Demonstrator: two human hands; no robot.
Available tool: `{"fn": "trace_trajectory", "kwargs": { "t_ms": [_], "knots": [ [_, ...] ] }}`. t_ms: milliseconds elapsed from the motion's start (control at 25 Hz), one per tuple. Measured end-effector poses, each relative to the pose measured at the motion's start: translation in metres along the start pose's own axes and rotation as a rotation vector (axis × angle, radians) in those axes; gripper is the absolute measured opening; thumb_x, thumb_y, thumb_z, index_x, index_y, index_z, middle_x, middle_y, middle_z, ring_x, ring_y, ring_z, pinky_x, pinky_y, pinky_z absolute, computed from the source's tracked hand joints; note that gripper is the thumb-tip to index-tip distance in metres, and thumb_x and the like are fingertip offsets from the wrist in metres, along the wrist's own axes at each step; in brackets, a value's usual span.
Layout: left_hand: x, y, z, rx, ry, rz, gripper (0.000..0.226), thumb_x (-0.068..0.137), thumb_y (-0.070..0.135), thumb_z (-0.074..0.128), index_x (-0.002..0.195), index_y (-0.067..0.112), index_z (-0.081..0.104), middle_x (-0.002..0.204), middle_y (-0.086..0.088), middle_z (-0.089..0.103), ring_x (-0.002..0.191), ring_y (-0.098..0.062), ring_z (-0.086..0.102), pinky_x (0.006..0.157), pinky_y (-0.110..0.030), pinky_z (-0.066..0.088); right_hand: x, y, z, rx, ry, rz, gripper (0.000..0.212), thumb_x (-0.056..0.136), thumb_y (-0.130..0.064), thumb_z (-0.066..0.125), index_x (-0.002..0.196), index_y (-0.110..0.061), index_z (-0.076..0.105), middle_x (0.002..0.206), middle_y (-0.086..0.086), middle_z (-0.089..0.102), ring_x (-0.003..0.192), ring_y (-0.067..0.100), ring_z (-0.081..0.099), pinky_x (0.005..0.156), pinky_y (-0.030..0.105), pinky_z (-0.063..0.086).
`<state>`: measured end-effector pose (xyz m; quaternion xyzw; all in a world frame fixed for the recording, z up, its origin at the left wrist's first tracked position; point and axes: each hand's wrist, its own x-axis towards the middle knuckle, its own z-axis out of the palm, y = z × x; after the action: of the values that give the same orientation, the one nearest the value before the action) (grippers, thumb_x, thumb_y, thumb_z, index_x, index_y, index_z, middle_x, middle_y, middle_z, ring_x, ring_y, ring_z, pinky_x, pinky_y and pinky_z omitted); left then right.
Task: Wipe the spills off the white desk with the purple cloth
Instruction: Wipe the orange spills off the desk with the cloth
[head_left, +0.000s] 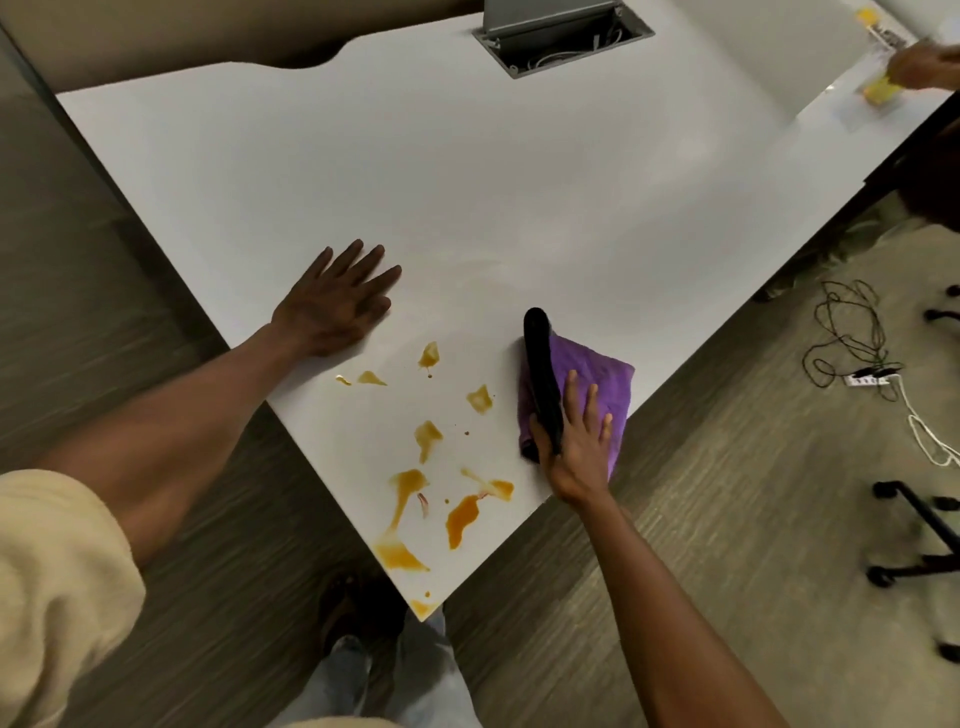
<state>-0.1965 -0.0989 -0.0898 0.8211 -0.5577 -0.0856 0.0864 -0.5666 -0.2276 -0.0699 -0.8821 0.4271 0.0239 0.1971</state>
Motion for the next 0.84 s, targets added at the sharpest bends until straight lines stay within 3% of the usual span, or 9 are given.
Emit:
{"fn": "trace_trajectory", "kwargs": {
  "t_ms": [80,160,280,360,480,600,680,840],
  "knots": [
    [-0.001,0.002,-0.001,-0.002,-0.006,0.000,0.068,0.099,0.063,0.004,0.162,0.040,0.016,0.172,0.007,0.006,0.159,-0.018,-0.002,0.128,-0.043,-0.001,-0.031,0.016,-0.003,0.022,-0.031,-0.150,0.066,0.099,-0.061,0.021,0.152,-0.055,-0.019,0.169,-0.013,-0.013,0.156,0.017,-0.019,0.125,0.046,-0.010],
    [0.000,0.003,-0.003,-0.005,-0.009,0.000,0.068,0.100,0.063,0.005,0.163,0.040,0.014,0.172,0.007,0.005,0.159,-0.017,-0.004,0.128,-0.043,-0.002,-0.032,0.031,-0.012,0.041,-0.068,-0.186,0.066,0.099,-0.060,0.023,0.145,-0.065,-0.024,0.168,-0.019,-0.011,0.156,0.012,-0.017,0.126,0.046,-0.010],
    [0.001,0.003,-0.004,0.007,-0.002,-0.003,0.061,0.105,0.060,0.013,0.163,0.041,0.014,0.172,0.008,0.005,0.159,-0.018,-0.003,0.128,-0.045,0.000,0.000,0.018,-0.017,0.019,-0.014,0.031,0.075,0.101,-0.060,0.030,0.149,-0.052,-0.026,0.171,-0.008,-0.010,0.158,0.019,-0.012,0.126,0.051,-0.012],
    [0.001,0.002,-0.002,0.003,0.003,-0.007,0.059,0.106,0.058,0.017,0.162,0.041,0.015,0.172,0.008,0.006,0.159,-0.019,-0.001,0.128,-0.045,0.001,0.010,-0.009,-0.014,0.001,-0.005,0.139,0.077,0.106,-0.052,0.034,0.142,-0.043,-0.034,0.168,-0.003,-0.017,0.158,0.025,-0.014,0.125,0.053,-0.012],
    [-0.002,0.001,0.000,0.020,0.025,-0.011,0.058,0.106,0.057,0.021,0.162,0.041,0.016,0.172,0.006,0.010,0.159,-0.020,0.003,0.128,-0.045,0.003,-0.021,-0.027,-0.009,0.019,-0.022,-0.052,0.083,0.107,-0.049,0.034,0.132,-0.058,-0.045,0.159,-0.018,-0.030,0.154,0.018,-0.025,0.123,0.045,-0.017],
    [-0.001,0.002,-0.004,0.011,0.013,-0.007,0.058,0.106,0.056,0.022,0.162,0.041,0.016,0.172,0.006,0.010,0.159,-0.020,0.003,0.128,-0.044,0.002,-0.049,0.009,-0.014,0.035,-0.074,-0.206,0.082,0.107,-0.044,0.041,0.142,-0.064,-0.031,0.158,-0.035,-0.028,0.151,0.004,-0.028,0.125,0.045,-0.014],
    [-0.001,0.005,-0.005,0.023,0.019,-0.019,0.059,0.106,0.058,0.020,0.162,0.041,0.015,0.172,0.006,0.008,0.159,-0.020,0.002,0.128,-0.045,0.001,-0.037,0.026,-0.017,-0.006,-0.076,-0.194,0.076,0.104,-0.051,0.035,0.148,-0.058,-0.027,0.161,-0.033,-0.026,0.152,0.005,-0.026,0.126,0.050,-0.011],
    [-0.003,0.006,-0.006,0.019,0.001,-0.031,0.062,0.104,0.061,0.016,0.163,0.041,0.012,0.172,0.007,0.006,0.159,-0.019,-0.001,0.128,-0.046,0.001,-0.005,-0.017,-0.005,0.021,0.055,0.081,0.075,0.104,-0.052,0.031,0.145,-0.042,-0.032,0.167,-0.008,-0.016,0.158,0.027,-0.012,0.125,0.057,-0.011]
  ]
}}
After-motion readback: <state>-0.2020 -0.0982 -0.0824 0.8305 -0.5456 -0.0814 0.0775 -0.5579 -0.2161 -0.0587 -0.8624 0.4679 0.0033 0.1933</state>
